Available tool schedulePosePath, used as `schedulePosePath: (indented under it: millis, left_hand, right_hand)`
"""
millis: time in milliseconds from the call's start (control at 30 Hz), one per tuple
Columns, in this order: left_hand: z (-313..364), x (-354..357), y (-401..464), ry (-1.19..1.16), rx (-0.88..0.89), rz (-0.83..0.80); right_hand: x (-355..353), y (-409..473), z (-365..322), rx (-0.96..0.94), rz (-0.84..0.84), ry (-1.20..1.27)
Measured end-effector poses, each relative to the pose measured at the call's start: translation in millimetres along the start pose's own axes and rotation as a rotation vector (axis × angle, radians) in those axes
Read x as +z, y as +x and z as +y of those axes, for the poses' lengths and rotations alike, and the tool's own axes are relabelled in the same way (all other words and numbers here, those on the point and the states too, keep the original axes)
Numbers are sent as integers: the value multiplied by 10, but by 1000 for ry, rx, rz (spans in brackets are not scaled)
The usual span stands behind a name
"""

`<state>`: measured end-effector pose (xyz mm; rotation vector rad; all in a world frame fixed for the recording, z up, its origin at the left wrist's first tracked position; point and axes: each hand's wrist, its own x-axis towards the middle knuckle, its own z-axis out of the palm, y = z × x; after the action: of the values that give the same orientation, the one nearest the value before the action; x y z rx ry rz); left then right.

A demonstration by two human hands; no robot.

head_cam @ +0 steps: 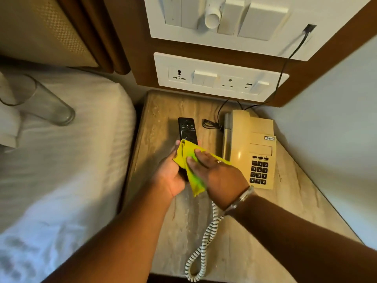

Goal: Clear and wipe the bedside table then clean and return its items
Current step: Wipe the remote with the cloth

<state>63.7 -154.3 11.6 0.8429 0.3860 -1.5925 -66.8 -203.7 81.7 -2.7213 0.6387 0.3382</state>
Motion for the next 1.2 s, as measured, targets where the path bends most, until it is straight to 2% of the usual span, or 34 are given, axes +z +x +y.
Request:
schedulePosePath:
  millis: [100,300,500,633,767,833,933,1000,1033,1100,1133,1200]
  left_hand:
    - [-87,-41,-93,-17,31,-26]
    - [14,-28,-181,17,110,-14]
    - [252,58,-56,12,242,163]
    - [195,-14,-128,-42,207,105]
    - [24,-17,-229,-97,116,63]
    - [-72,-69,-269,-72,105,66]
    - [-94,-178,-304,-45,136,104]
    - [-41,-175,-286,-26,139,105]
    - [-20,-145,-280,-20,130,99]
    - [-6,-84,-263,-12,106,95]
    - [-6,-69,-258,-8,108,89]
    - [13,-87,-255,-7,127,72]
  right_hand:
    - [-170,371,202,169,29,-34]
    - [-422,927,263,220,91,-58]
    - [-112,319,-186,117,-32,102]
    - [-81,-87,-244,-16,67,49]
    - [-172,163,-110,136,46,-22]
    - [-298,378,36,289,119,156]
    - [-490,677,192,532,343,799]
    - [-470,844,188,572,259,1060]
    - [-418,903,187,563,183,997]
    - [-313,945,178,529,150,623]
    - [-289,926,169,523,210,490]
    - [-280,860,99,436,389,446]
